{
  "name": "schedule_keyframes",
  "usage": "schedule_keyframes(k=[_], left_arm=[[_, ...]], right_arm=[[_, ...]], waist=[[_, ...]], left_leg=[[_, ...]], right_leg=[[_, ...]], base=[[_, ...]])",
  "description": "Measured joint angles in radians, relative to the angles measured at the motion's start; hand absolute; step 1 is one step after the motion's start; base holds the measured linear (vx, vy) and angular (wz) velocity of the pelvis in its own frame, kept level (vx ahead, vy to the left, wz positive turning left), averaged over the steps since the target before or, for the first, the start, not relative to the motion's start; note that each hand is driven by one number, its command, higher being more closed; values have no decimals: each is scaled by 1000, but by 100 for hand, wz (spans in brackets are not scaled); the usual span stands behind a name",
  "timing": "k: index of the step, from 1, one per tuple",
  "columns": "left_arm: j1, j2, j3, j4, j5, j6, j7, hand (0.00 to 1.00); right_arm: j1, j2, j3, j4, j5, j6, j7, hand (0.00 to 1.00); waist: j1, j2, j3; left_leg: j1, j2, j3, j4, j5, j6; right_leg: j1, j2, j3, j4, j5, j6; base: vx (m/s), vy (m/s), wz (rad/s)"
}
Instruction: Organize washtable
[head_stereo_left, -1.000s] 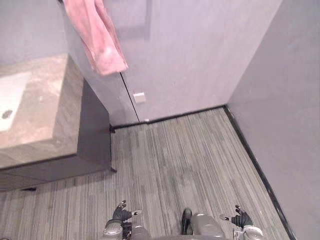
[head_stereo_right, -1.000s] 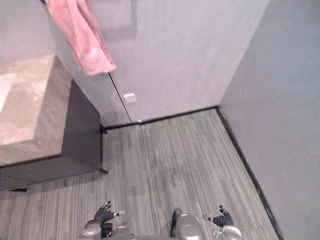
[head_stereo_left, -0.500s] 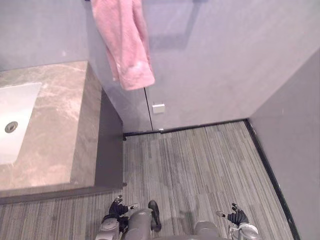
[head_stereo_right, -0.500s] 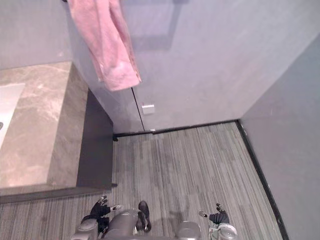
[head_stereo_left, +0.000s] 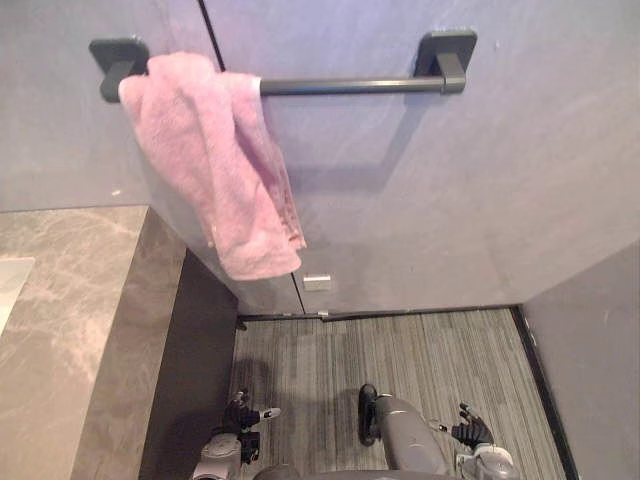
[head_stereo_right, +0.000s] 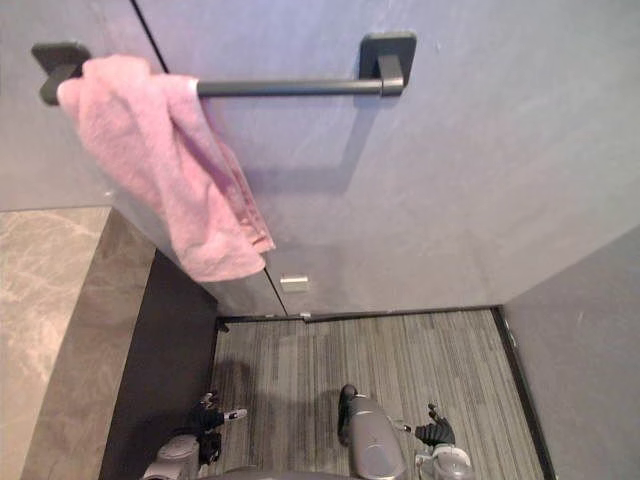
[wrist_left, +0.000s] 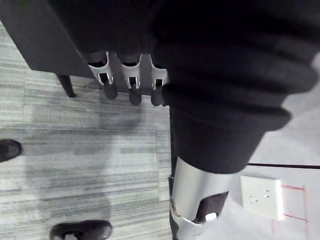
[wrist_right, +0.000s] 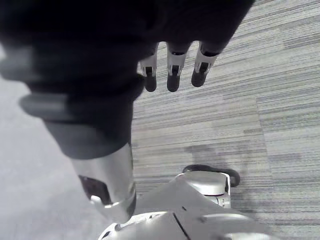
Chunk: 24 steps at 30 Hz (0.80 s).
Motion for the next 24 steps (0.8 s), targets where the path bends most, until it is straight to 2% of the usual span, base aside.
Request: schedule_keyframes(k=[1, 2, 3, 4, 5, 7, 8, 9, 12, 15, 24], left_arm=[[3, -18, 19, -13, 0, 0, 0, 0], [11, -36, 29, -32, 0, 0, 0, 0], [13, -43, 29, -40, 0, 0, 0, 0], [17, -56, 29, -58, 0, 0, 0, 0], [18, -59, 29, -60, 0, 0, 0, 0], [27, -59, 28, -58, 0, 0, 1, 0], [32, -61, 25, -55, 0, 0, 1, 0], [39, -49, 22, -38, -1, 0, 1, 0], [44, -21, 21, -25, 0, 0, 1, 0], [43, -3, 15, -11, 0, 0, 1, 0], [49, 10, -25, -15, -2, -3, 2, 0]], right_arm=[[13, 7, 0, -8, 1, 0, -1, 0], [19, 10, 0, -23, 12, 0, -1, 0], [21, 12, -1, -32, 13, 0, -2, 0], [19, 16, -3, -53, 25, -3, -2, 0], [18, 16, -3, -58, 32, -4, -2, 0], [14, 18, -23, -51, 40, -9, -1, 0], [16, 14, -33, -46, 40, -9, -2, 0], [16, 14, -38, -33, 40, -2, -1, 0], [33, 19, -38, -24, 37, -2, -1, 0], [36, 21, -38, -2, 32, -2, -1, 0], [40, 18, -35, 35, 29, -4, -2, 0]], waist=[[3, 0, 0], [14, 0, 0], [19, -1, 0], [25, -4, -2], [28, -5, -3], [41, 4, -11], [48, 16, -20], [52, 22, -32], [50, -1, -51], [47, -10, -57], [48, -11, -77]], left_leg=[[-62, 37, 1, 169, 8, -30], [-107, 66, 40, 284, 2, -19], [-123, 76, 62, 309, -3, -10], [-157, 88, 113, 315, -21, 21], [-174, 88, 123, 291, -30, 36], [-189, 46, 110, 47, -25, 58], [-194, 27, 94, -75, 51, 73], [-173, 8, 89, -132, 62, 71], [-122, -34, 110, -240, 96, 82], [-93, -58, 119, -315, 131, 90], [-63, -71, 114, -377, 171, 100]], right_leg=[[65, 6, -20, -44, -5, -6], [127, 16, -29, -90, -3, -8], [151, 17, -31, -106, -3, -8], [196, 17, -33, -142, -3, -8], [210, 17, -32, -154, -2, -7], [235, 15, -12, -174, 2, 4], [234, 26, -1, -176, 3, 14], [234, 31, 32, -185, 6, 40], [233, 8, 65, -218, 15, 57], [236, -2, 69, -239, 21, 67], [271, 1, 70, -293, 54, 66]], base=[[284, -174, 37], [257, -141, 25], [261, -90, 9], [189, -40, 4], [214, 2, 0], [159, 87, -23], [175, 113, -40], [146, 72, -28], [147, 106, -14], [63, 65, -2], [-18, 1, 1]])
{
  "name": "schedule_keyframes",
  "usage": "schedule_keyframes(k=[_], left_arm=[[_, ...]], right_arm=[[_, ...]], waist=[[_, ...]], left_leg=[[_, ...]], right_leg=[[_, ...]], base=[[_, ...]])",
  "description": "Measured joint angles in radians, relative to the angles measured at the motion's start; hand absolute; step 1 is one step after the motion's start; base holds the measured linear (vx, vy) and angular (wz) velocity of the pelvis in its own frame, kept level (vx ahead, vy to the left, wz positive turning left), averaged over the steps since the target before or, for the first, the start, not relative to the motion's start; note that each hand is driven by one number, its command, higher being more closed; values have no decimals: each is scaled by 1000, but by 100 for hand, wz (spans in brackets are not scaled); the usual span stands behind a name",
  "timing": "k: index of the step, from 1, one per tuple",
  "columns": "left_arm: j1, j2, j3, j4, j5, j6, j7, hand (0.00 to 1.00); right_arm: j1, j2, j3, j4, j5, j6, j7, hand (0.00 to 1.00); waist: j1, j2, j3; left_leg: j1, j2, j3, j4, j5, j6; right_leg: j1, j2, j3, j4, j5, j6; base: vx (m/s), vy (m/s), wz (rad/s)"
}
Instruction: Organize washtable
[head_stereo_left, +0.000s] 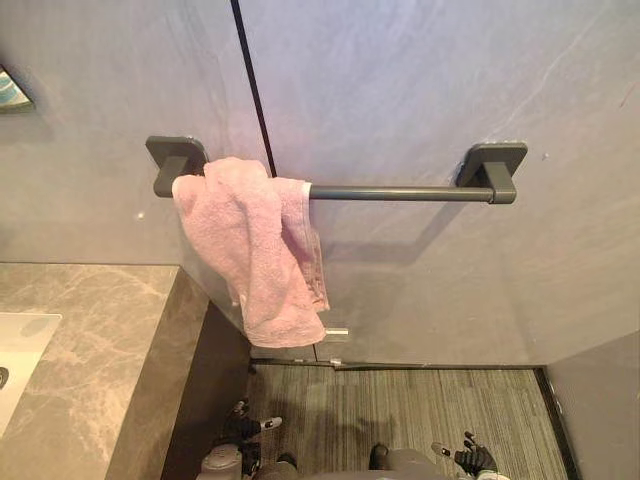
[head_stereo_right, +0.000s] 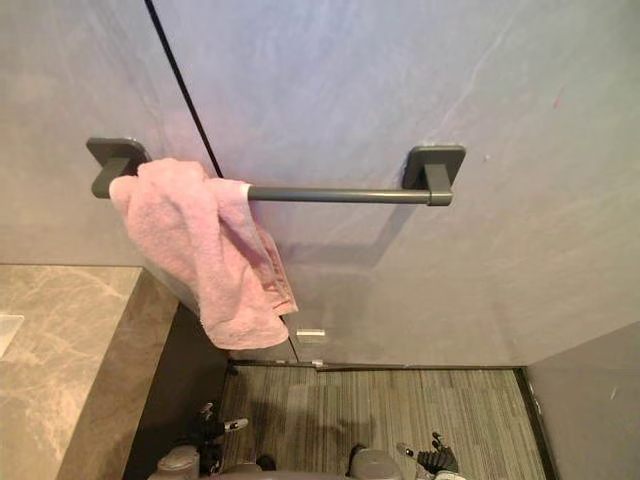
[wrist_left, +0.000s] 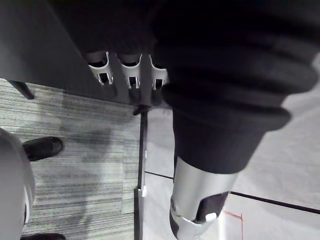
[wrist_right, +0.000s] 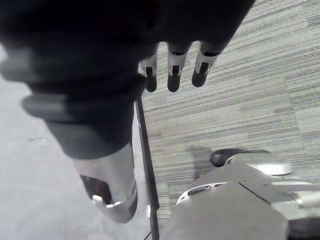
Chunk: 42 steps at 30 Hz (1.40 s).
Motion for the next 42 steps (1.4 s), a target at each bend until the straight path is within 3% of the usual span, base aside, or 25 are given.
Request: schedule_keyframes(k=[3, 7, 9, 13, 22, 25, 42], left_arm=[[19, 1, -3, -95, -7, 0, 0, 0], [91, 29, -42, -382, -62, -17, -3, 0], [130, 38, -41, -537, -108, -48, -10, 0], [163, 38, -43, -662, -157, -57, -37, 0], [165, 45, -70, -849, -201, -78, -68, 0], [141, 83, -69, -906, -200, -94, -67, 0], [63, 161, -57, -972, -192, -128, -39, 0]], right_arm=[[0, -11, 12, -1, -1, 0, -1, 0], [13, -21, 18, -39, -3, -1, -1, 0], [32, -29, 19, -83, -13, -2, 0, 0], [41, -48, 30, -109, -41, -7, 3, 0], [51, -51, 45, -117, -62, -6, 21, 0], [36, -52, 45, -119, -67, -6, 23, 0], [47, -81, 74, -120, -79, 2, 45, 0]], waist=[[1, -1, -1], [3, -4, -4], [3, 0, -10], [3, 4, -17], [-1, 6, -53], [-4, 6, -54], [-33, 3, -58]], left_leg=[[-3, -2, -11, -8, 7, 4], [-9, -14, -37, -26, 21, 9], [-9, -21, -52, -45, 30, 14], [-9, -30, -72, -53, 26, 11], [1, -38, -110, -61, 37, 15], [20, -38, -114, -61, 37, 15], [48, -46, -101, -71, 32, 22]], right_leg=[[0, 2, -2, -27, 27, 3], [1, -6, -6, -33, 39, 9], [0, -11, -12, -45, 39, 21], [0, -20, -10, -47, 36, 24], [20, -14, -18, -58, 40, 28], [40, -13, -12, -60, 41, 27], [51, -17, 25, -85, 55, 29]], base=[[-76, 19, 3], [-133, 14, 10], [-149, 13, 14], [-74, 18, 8], [84, 0, 6], [68, 0, 2], [-47, 0, -4]])
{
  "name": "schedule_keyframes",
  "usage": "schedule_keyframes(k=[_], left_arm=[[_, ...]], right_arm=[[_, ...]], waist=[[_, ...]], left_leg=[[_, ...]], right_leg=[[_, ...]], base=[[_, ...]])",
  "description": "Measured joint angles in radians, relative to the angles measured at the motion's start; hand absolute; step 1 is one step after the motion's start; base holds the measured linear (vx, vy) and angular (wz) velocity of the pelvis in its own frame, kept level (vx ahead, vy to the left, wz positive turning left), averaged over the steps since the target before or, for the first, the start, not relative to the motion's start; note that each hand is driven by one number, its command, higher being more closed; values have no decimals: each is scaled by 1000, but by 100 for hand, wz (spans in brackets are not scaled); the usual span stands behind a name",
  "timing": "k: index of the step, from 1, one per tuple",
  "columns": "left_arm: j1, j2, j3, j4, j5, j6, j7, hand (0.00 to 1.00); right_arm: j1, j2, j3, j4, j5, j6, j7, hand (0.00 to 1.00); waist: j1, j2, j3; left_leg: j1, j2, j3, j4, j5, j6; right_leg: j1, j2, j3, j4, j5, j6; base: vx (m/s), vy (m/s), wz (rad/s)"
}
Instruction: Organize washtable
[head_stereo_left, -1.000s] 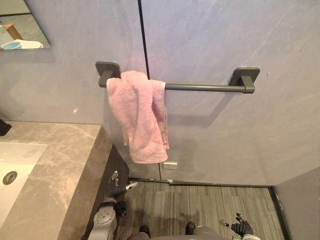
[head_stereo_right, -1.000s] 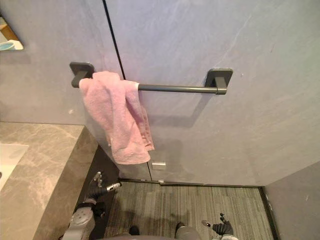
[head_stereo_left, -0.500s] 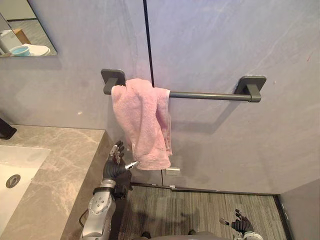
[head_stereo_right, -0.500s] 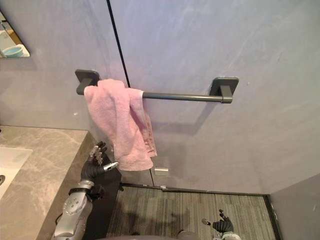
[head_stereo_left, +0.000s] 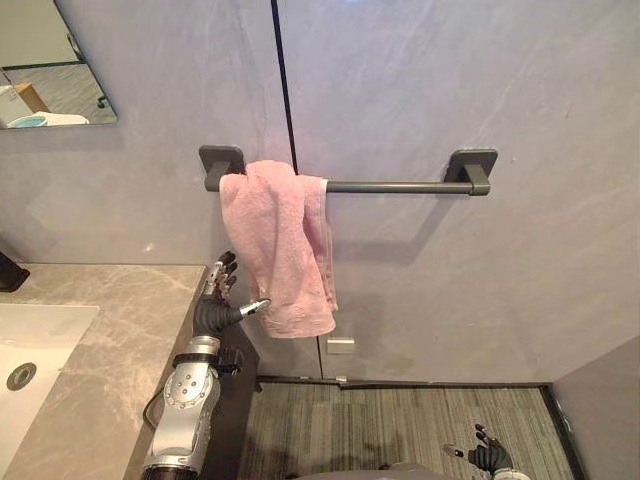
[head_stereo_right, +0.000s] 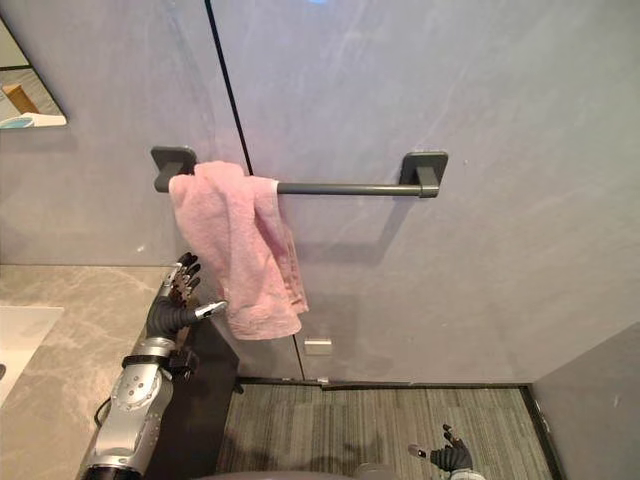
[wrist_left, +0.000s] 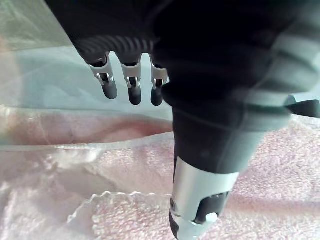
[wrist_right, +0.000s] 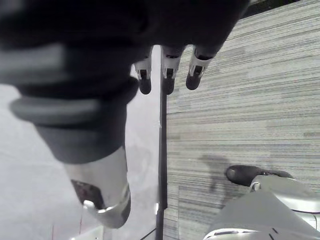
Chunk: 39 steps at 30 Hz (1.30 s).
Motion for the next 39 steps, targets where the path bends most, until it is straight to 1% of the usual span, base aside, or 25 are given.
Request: schedule_keyframes(k=[3, 5, 12, 18, 23, 24, 29, 33, 39], left_arm=[[-28, 0, 0, 0, 20, 0, 4, 0], [-50, 3, 0, 0, 39, 0, 21, 0], [-76, 42, 3, 3, 39, -1, 65, 0], [-94, 45, 4, 13, 39, 0, 68, 0], [-94, 45, 4, 13, 38, 0, 68, 0], [-94, 45, 4, 13, 38, 0, 68, 100], [-94, 45, 4, 13, 38, -1, 67, 100], [-95, 45, 2, 13, 38, -1, 62, 100], [-110, 45, -3, 13, 38, -1, 60, 100]], right_arm=[[-2, -1, 13, 0, -1, 0, 2, 0], [-7, -1, 13, 0, -1, 0, 2, 0], [-16, -1, 19, 1, -1, 0, 2, 0], [-18, -2, 35, 3, -2, 0, 2, 0], [-18, -2, 52, 5, -11, 0, 2, 0], [-18, -2, 52, 5, -18, 0, 2, 0], [-18, -2, 53, 5, -23, 0, 3, 0], [-22, -2, 56, 5, -24, 0, 3, 0], [-26, -2, 57, 5, -30, 1, 3, 0]], waist=[[0, -1, -1], [0, -2, -1], [-3, -10, -3], [-4, -17, -4], [-5, -17, -4], [-5, -17, -4], [-6, -17, -4], [-17, -17, -4], [-18, -20, -1]], left_leg=[[-1, -1, 2, -4, 0, 0], [-2, -2, 4, -5, 0, 0], [10, -4, 8, -22, 0, 0], [11, -7, 12, -26, 0, 1], [11, -7, 19, -26, 0, 1], [11, -7, 19, -27, 0, 1], [11, -7, 19, -27, 0, 1], [10, -7, 19, -27, 0, 1], [10, -6, 24, -28, 0, 1]], right_leg=[[2, 1, 1, -11, 6, 1], [3, 1, 3, -15, 9, 2], [18, 1, 4, -32, 12, 1], [22, 0, 8, -48, 22, 2], [24, 1, 13, -64, 32, 3], [24, 1, 13, -64, 32, 3], [25, 1, 13, -65, 32, 3], [25, 1, 13, -65, 32, 3], [22, 3, 19, -66, 32, 3]], base=[[14, 0, -1], [53, 2, -4], [25, 0, -1], [-22, -4, -2], [-23, -8, -4], [0, 0, 0], [0, 0, 0], [0, 0, 0], [-8, -4, -1]])
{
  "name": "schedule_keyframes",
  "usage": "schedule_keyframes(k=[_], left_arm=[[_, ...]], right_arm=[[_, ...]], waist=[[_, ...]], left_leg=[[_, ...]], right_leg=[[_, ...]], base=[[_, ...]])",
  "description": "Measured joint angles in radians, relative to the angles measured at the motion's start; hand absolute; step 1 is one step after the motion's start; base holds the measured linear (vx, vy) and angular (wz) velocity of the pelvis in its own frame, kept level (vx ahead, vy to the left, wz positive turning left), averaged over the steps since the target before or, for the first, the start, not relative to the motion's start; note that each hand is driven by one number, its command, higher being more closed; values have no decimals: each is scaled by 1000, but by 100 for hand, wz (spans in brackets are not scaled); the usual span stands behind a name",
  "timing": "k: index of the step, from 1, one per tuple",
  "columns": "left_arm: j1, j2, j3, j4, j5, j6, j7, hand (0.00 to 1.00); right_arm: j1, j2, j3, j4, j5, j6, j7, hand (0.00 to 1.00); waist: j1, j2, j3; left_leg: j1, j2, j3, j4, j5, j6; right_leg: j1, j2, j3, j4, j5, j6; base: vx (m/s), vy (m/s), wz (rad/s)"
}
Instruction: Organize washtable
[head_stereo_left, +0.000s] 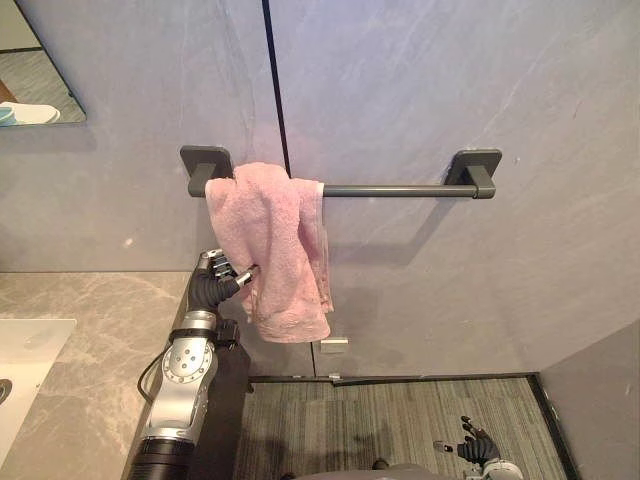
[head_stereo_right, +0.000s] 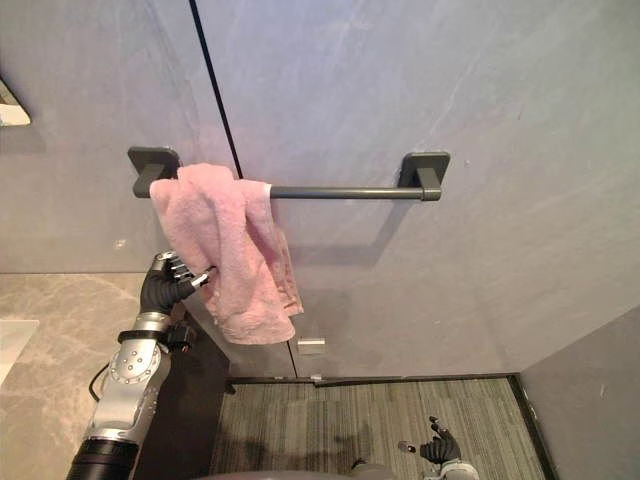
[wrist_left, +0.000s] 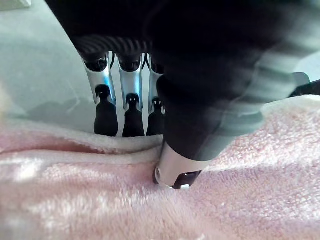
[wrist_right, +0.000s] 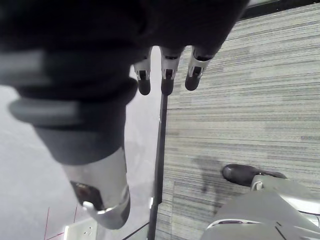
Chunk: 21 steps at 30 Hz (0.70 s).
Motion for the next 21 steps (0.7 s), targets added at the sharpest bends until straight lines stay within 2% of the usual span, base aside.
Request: schedule_keyframes(k=[6, 9, 10, 12, 21], left_arm=[[-5, 0, 0, 0, -1, -1, 1, 100], [-5, 0, 3, 0, -1, -2, 3, 100], [-5, 0, 3, -1, -1, -7, 3, 100], [-5, -2, 3, -7, -2, -9, 3, 100], [-1, -22, 0, -52, -2, -20, 0, 100]], right_arm=[[-5, 0, 0, -28, 1, 1, -1, 0], [12, 0, 3, -170, 3, 0, -1, 0], [24, 0, 4, -269, 6, -5, -1, 0], [29, -4, 6, -361, 12, -21, -1, 0], [38, -30, 100, -681, 44, -76, 44, 0]], waist=[[-1, -6, 4], [-2, -6, 4], [-3, -6, 4], [-3, -7, 3], [0, -8, 4]], left_leg=[[-1, 0, 14, 0, -1, 1], [-3, 1, 27, 0, -2, 2], [-4, 1, 30, 0, -2, 2], [-10, 2, 36, 0, -3, 2], [-9, 4, 56, 0, -9, 4]], right_leg=[[-3, 2, 13, -11, 8, 1], [-8, 3, 27, -17, 14, 2], [-13, 4, 31, -16, 14, 2], [-21, 5, 38, -15, 15, 2], [-31, 10, 64, -12, 15, 3]], base=[[-19, -8, -7], [-24, -11, -12], [-34, -16, -11], [-23, -16, -9], [0, -15, -8]])
